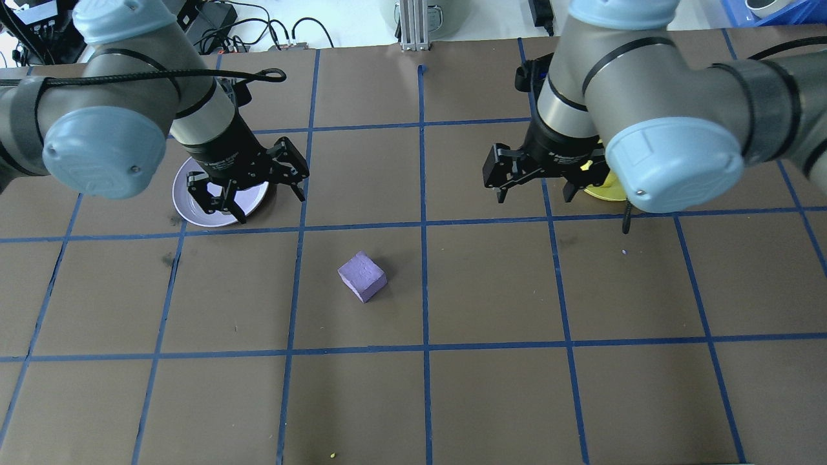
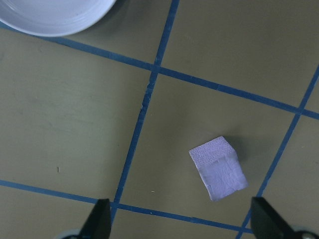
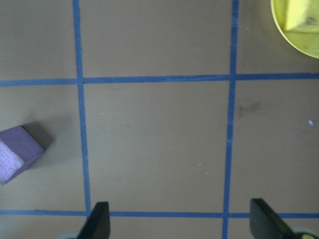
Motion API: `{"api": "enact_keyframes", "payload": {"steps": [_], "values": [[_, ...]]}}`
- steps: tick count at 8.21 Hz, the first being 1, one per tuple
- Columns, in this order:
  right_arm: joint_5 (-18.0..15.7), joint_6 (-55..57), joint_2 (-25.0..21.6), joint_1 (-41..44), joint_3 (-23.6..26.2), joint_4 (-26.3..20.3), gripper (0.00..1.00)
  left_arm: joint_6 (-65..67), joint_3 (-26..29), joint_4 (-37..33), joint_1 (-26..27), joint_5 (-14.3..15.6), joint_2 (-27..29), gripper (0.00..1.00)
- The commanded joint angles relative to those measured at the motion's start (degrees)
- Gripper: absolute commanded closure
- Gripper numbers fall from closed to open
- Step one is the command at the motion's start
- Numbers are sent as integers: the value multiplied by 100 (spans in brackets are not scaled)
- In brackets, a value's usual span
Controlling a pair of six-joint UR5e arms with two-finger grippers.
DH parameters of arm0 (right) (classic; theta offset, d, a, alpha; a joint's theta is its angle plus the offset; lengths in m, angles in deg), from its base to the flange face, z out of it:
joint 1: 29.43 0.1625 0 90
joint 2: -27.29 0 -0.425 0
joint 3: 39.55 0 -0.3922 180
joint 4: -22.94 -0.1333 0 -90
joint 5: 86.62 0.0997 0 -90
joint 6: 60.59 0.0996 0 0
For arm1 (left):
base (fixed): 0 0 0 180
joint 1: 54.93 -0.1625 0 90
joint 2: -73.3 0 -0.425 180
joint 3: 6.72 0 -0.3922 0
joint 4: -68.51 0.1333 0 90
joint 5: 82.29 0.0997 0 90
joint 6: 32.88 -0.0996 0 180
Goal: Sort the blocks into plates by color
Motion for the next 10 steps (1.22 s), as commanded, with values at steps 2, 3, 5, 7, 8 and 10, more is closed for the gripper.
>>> {"api": "enact_keyframes", "payload": {"steps": [2,3,5,7,8,10], "values": [[-420,-189,-986,-319,-452,-1495,0,1678,-150,-1,693,-457,858,0],[-438,-189,-909,-319,-620,-1715,0,1610,-158,-10,729,-397,1025,0],[-525,-180,-829,-327,-639,-1630,0,1521,-158,-1,721,-439,1123,0],[-543,-189,-627,-328,-657,-1133,0,1565,-88,95,721,-527,1395,0],[-543,-189,-627,-328,-639,-1137,0,1574,-149,78,721,-615,1501,0],[-534,-180,-618,-328,-631,-1138,0,1566,-158,87,729,-625,1563,0]]}}
